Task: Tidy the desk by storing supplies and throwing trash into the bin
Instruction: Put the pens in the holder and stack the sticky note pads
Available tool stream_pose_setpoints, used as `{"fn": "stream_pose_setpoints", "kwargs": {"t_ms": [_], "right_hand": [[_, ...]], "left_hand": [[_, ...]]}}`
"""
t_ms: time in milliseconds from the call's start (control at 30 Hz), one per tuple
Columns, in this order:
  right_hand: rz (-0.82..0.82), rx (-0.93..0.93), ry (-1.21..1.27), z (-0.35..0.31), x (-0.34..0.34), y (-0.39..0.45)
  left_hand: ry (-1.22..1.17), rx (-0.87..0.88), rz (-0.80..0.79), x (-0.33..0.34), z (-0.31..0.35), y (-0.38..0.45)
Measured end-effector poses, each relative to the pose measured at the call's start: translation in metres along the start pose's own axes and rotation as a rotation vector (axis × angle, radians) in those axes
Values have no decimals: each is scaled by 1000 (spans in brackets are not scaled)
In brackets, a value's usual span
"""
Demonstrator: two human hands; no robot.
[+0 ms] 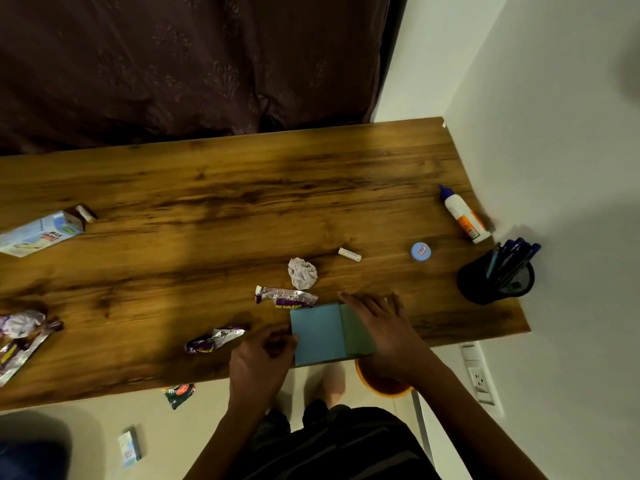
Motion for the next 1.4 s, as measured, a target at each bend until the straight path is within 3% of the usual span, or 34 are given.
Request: {"fn": "stream_pose_setpoints", "kwargs": {"t_ms": [67,200,333,533,800,900,1033,1133,1300,1400], "right_hand": [[33,-17,143,-3,-6,-2],[287,10,446,1,-42,-6],[416,122,482,8,-60,5],[319,132,411,-17,-56,51],[279,143,343,-53,-51,104],[275,146,354,-57,-49,113],[363,166,432,-59,-60,117],[394,149,483,-67,-66,120],[404,109,501,-94,-63,130],[359,101,489,-116,-55,139]], "left_hand": [[11,3,3,-3,3,-2],[62,39,56,-11,7,-2],[82,87,139,-22,7,3],[163,126,251,-43,30,17],[343,54,145,-39,37,65],[233,59,183,-46,31,74],[-87,-102,191,-68,-2,80],[-203,-143,285,-105,-19,83],[-714,-259,372,-148,-66,87],[-940,-354,535,-172,-108,87]]}}
Point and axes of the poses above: each hand's wrist, its own y-axis towards the middle knuckle, its own x-axis out of the palm, z = x × y, the point moved 8 cm from there along y, towards the middle knuckle
